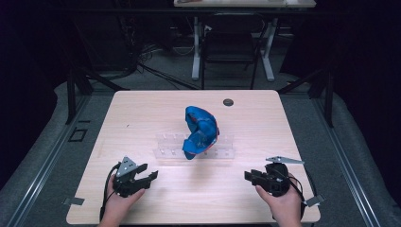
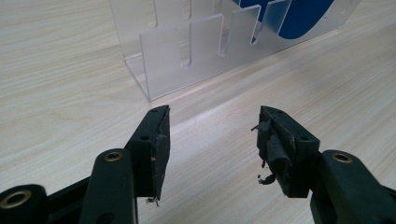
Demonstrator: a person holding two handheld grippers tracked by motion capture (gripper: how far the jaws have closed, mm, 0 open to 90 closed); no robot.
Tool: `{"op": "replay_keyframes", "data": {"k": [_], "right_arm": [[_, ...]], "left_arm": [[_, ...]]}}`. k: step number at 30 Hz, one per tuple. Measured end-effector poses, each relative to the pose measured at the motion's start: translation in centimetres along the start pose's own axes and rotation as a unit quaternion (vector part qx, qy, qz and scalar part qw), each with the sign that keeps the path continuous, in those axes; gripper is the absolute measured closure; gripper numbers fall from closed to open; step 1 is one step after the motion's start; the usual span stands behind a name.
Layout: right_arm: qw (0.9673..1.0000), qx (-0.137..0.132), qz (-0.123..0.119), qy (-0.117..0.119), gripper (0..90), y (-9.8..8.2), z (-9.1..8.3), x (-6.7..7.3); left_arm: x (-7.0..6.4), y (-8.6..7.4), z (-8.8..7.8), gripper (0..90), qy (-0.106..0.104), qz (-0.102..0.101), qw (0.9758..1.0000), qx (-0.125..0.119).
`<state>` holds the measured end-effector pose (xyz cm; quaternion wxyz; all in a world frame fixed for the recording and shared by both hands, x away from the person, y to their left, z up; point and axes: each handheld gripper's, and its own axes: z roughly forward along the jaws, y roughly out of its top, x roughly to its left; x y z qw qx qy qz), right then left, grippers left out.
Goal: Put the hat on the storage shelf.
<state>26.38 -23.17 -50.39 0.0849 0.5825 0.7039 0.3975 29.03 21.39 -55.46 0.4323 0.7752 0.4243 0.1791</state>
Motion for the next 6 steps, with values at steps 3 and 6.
{"op": "replay_keyframes", "data": {"k": [3,6], "right_arm": [[0.9987,-0.038,-0.025,-0.021,58.9,-1.1,0.3,-0.5],[0.9972,-0.057,-0.037,-0.030,56.6,-1.7,0.4,-0.8]], "left_arm": [[-0.6,0.2,0.2,45.2,-0.006,0.004,1.0000,-0.003],[-1.7,1.1,0.9,45.5,-0.020,0.013,0.9997,-0.008]]}}
